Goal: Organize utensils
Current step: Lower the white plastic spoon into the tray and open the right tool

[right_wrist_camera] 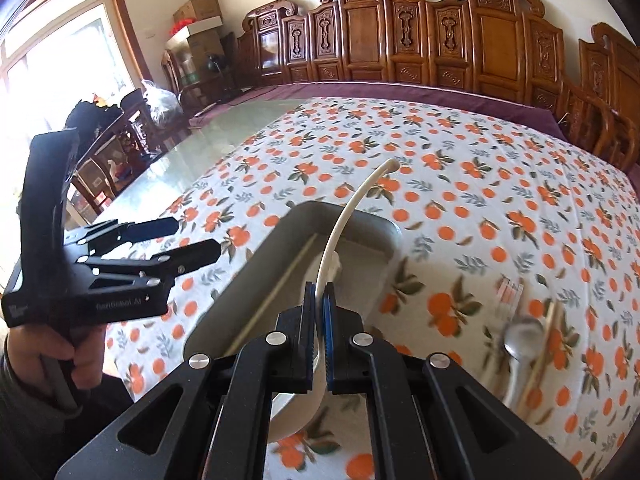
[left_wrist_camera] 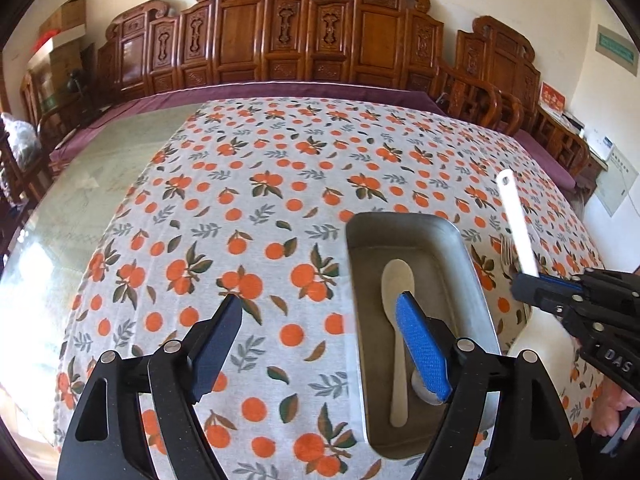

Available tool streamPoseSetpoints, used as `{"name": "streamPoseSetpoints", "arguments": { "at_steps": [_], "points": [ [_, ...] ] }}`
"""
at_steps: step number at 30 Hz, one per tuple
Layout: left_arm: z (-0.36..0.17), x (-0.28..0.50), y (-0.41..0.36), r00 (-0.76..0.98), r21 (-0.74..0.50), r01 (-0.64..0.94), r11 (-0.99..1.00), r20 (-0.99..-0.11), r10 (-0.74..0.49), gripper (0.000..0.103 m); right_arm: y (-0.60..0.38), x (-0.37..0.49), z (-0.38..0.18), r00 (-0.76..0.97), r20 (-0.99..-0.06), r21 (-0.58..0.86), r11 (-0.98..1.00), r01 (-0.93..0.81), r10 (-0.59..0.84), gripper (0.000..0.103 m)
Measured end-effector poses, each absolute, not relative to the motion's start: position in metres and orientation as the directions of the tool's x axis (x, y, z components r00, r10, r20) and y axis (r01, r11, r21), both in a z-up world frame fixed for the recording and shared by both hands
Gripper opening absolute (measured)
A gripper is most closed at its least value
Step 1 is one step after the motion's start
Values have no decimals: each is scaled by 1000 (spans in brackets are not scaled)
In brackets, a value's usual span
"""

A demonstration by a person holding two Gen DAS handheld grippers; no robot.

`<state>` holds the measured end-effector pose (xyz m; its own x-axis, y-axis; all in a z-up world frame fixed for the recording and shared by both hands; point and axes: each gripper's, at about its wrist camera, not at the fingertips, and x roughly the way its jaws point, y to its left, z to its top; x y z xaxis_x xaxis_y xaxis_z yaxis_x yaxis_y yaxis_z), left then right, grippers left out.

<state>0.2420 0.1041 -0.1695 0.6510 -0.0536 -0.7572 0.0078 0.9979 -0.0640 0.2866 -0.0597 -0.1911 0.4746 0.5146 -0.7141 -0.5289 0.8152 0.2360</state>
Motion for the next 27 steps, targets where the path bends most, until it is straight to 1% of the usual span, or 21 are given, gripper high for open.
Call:
{"name": "streamPoseSetpoints", "arguments": {
  "at_steps": [4, 8, 15, 17, 19, 27],
  "points": [
    [-169, 243, 114, 655, -71, -16, 997, -754, -43, 76, -44, 295, -202, 447, -729, 256, 812, -524, 518, 5],
    [-168, 244, 121, 657, -81, -32, 996, -753, -40, 76, -31, 298, -218, 434, -757, 226, 818, -529, 489, 5],
    [-168, 244, 121, 657, -77, -31, 997, -753, -38, 76, -25, 304, -239, 398, -790, 220, 822, -526, 466, 5],
    [-168, 244, 120, 657, -76, -28, 997, -752, -39, 76, -25, 303, -241, 395, -793, 219, 821, -527, 464, 6],
    [-168, 244, 118, 657, -74, -25, 997, -753, -39, 76, -26, 302, -243, 397, -792, 221, 823, -523, 464, 9],
    [-167, 244, 102, 658, -67, -2, 998, -751, -49, 76, -44, 300, -231, 423, -763, 236, 820, -521, 488, 10]
  ]
}}
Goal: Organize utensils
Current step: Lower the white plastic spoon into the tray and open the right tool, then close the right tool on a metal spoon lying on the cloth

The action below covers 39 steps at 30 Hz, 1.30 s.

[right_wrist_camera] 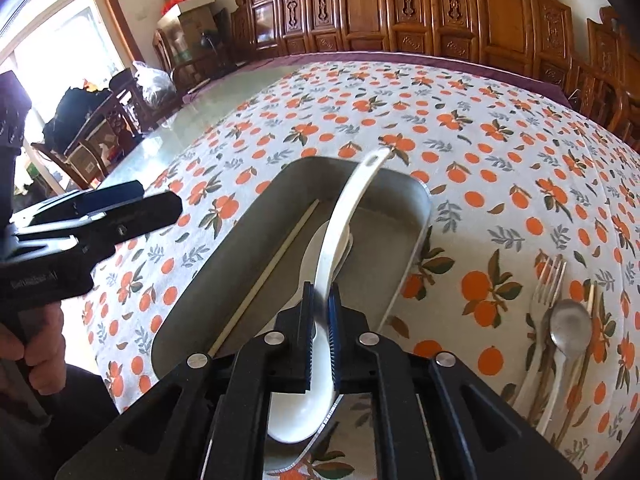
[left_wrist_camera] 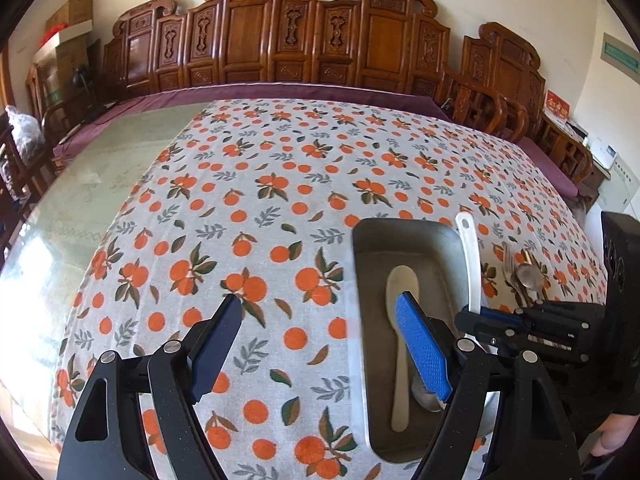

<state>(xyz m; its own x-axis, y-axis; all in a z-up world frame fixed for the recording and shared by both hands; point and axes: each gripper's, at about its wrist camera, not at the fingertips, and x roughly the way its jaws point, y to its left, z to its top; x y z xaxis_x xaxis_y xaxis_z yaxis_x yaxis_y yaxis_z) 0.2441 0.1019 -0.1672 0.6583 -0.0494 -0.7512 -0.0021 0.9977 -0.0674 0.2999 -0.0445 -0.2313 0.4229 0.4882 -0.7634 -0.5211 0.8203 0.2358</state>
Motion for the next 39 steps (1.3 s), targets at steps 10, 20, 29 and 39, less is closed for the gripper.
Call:
{"name": "streamPoseSetpoints", "arguments": {
  "at_steps": [10, 20, 29, 39],
  "points": [
    [-167, 244, 93, 659, -57, 15, 998, -750, -53, 76, -39, 305, -233, 400, -773, 240, 811, -533, 492, 10],
    [-165, 242, 88, 664, -68, 24, 997, -745, -67, 76, -57, 299, -224, 437, -750, 235, 818, -525, 496, 26],
    [-162, 241, 56, 664, -74, 85, 994, -739, -112, 84, -151, 290, -208, 554, -726, 169, 887, -429, 407, 26],
    [-164, 241, 3, 654, -58, 175, 983, -739, -161, 85, -219, 295, -237, 597, -753, 91, 942, -324, 278, 25]
  ]
}}
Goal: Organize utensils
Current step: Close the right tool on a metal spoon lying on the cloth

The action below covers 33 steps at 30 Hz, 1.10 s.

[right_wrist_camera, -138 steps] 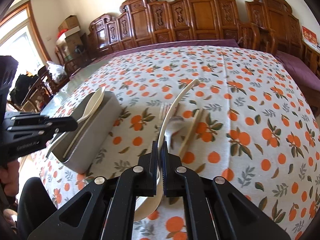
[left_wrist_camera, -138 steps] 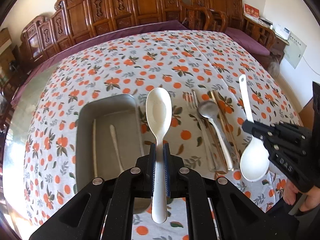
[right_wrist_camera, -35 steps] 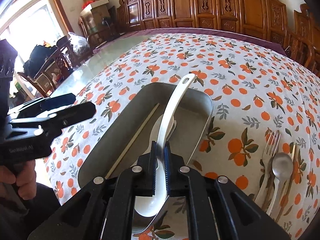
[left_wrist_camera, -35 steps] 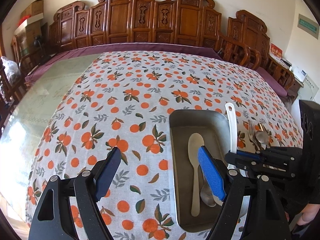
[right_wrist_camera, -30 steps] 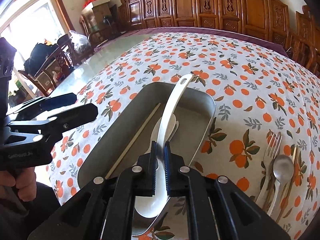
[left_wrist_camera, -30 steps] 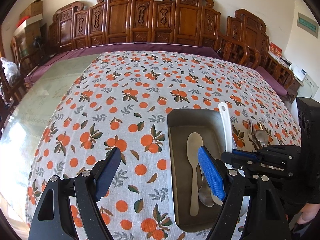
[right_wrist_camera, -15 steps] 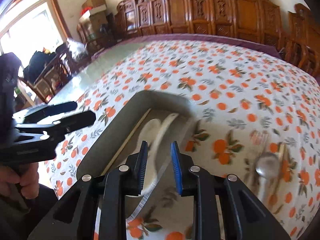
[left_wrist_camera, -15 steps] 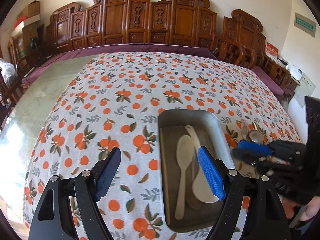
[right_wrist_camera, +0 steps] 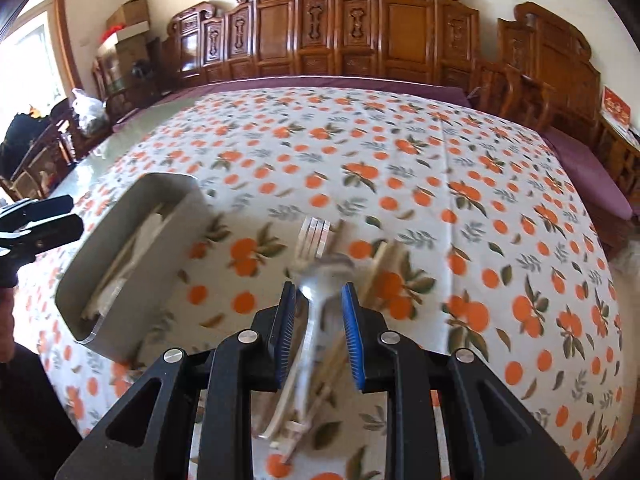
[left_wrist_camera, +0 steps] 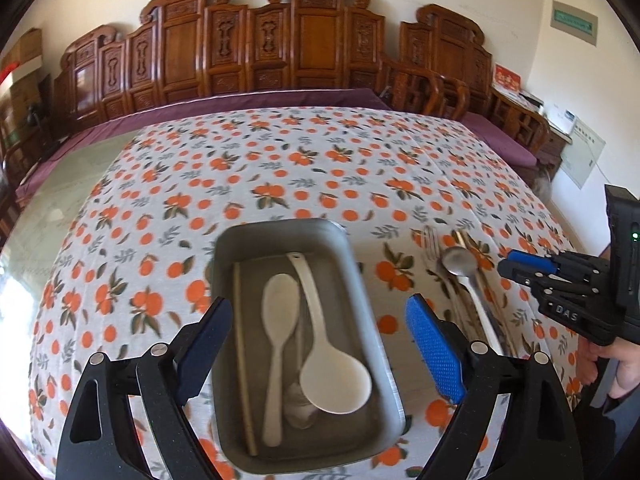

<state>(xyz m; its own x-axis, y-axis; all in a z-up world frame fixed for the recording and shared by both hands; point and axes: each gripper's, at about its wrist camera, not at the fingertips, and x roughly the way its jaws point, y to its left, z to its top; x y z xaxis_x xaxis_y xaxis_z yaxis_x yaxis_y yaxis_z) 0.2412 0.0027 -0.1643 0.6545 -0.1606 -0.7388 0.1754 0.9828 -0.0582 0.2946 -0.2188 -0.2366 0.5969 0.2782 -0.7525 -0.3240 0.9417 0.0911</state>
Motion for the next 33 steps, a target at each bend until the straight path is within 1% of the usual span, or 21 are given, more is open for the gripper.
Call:
{"name": "streamPoseSetpoints", "arguments": {
  "at_steps": [4, 11, 15, 23, 26, 28, 33],
  "points": [
    [-167, 241, -13, 645, -56, 196, 979, -745, -172, 85, -214, 295, -249, 578, -766, 89, 937, -339, 282, 21],
    [-171, 238, -32, 633, -56, 226, 973, -751, -190, 85, -207, 302, -268, 541, -794, 105, 938, -330, 279, 20],
    [-173, 235, -41, 626, -46, 244, 969, -755, -194, 85, -208, 305, -274, 529, -800, 117, 939, -323, 282, 15],
    [-176, 231, -53, 619, -30, 263, 964, -761, -193, 85, -210, 308, -278, 499, -802, 189, 932, -309, 328, 13],
    [-176, 230, -56, 618, -28, 264, 964, -762, -192, 85, -208, 307, -283, 483, -813, 183, 931, -317, 324, 12],
    [-177, 229, -57, 618, -27, 265, 964, -763, -191, 85, -209, 306, -282, 483, -810, 194, 930, -313, 332, 8],
    [-179, 228, -61, 615, -18, 271, 962, -766, -187, 85, -219, 303, -275, 493, -788, 245, 922, -300, 369, 7]
  ]
}}
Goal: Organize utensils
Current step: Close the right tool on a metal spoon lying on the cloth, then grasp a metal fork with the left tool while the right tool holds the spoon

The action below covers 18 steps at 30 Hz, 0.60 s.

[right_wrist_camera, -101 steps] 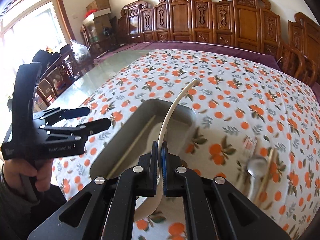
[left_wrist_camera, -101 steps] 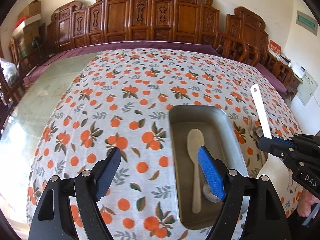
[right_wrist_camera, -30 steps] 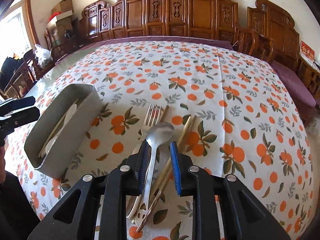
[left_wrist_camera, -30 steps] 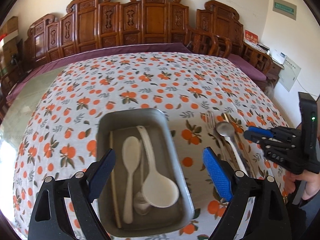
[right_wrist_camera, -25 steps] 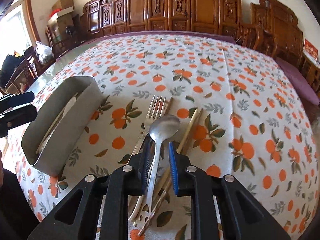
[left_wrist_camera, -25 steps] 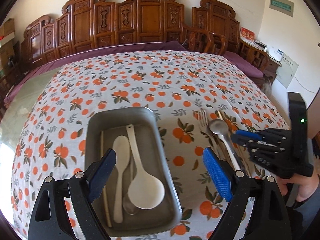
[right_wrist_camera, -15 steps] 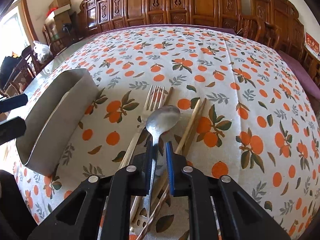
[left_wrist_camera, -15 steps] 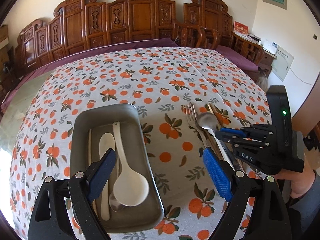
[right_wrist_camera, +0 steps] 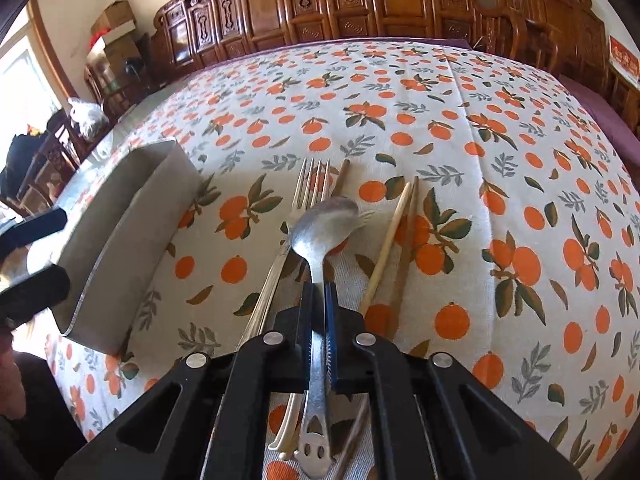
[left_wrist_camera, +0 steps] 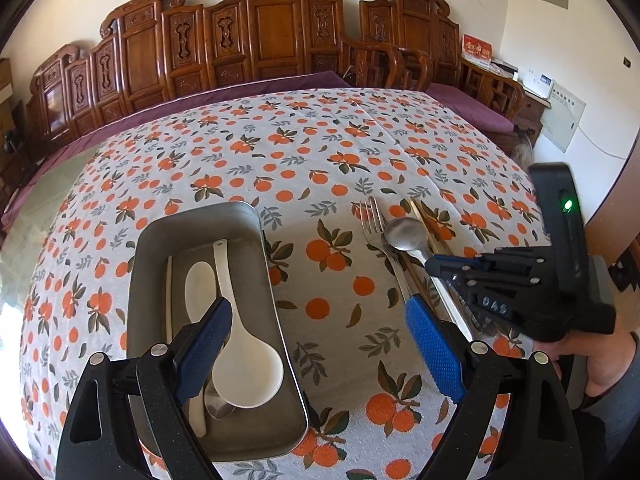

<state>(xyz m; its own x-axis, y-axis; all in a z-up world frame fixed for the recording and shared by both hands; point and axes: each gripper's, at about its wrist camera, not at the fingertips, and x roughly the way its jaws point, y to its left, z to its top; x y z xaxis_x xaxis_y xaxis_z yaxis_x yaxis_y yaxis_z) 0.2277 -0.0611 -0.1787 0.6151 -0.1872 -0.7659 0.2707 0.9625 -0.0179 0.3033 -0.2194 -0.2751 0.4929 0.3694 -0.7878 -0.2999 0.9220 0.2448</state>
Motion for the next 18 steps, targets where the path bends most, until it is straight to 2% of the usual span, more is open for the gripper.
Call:
{"name": "streamPoseSetpoints", "arguments": {
  "at_steps": [10, 18],
  "points": [
    [-179, 222, -78, 621, 10, 289, 957, -763, -179, 85, -243, 292, -248, 561, -723, 279, 914, -296, 403, 7],
    [-175, 224, -98, 614, 7, 317, 948, -764, -200, 84, -271, 300, -249, 598, -730, 228, 943, -244, 331, 7]
  ]
}}
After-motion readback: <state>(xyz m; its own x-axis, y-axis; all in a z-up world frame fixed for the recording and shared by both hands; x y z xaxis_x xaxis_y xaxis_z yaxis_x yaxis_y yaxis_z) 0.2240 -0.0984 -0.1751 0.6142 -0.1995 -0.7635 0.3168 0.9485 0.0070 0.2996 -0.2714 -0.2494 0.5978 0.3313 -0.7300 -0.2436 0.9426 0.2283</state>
